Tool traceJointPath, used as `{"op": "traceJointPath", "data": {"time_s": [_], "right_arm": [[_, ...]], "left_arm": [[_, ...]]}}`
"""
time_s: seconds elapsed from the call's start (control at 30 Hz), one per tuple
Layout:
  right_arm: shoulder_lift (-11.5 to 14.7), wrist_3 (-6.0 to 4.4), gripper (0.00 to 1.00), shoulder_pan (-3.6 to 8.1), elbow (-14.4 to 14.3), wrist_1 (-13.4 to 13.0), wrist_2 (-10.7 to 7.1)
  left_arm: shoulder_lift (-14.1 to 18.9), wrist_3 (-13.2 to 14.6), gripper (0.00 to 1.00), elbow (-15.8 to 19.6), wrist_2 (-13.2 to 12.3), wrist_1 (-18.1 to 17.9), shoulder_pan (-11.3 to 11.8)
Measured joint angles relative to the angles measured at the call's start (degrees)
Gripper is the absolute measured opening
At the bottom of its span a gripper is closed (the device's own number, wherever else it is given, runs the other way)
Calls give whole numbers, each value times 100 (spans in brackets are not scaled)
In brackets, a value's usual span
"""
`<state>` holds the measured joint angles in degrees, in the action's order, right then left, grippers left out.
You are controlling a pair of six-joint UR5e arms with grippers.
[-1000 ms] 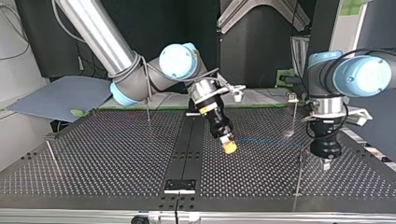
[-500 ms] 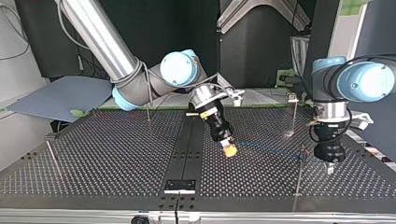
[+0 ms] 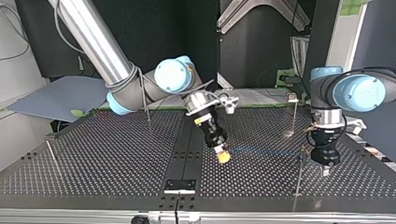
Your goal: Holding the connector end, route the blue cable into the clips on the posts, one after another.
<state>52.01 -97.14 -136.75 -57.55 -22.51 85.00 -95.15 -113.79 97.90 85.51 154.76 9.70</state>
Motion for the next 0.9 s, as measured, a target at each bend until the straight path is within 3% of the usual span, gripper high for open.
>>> {"op": "traceJointPath", "data": {"time_s": [0.5,0.87,0.9], "right_arm": [[-16,-50,0,187,89,3,-183],[-23,-61,0,236,163,23,-221],[-24,-61,0,240,163,26,-224]], "left_arm": [[-31,-490,0,-2,-128,-299,104],[-30,-584,0,-2,-263,-274,142],[-30,-601,6,-2,-268,-267,149]]}}
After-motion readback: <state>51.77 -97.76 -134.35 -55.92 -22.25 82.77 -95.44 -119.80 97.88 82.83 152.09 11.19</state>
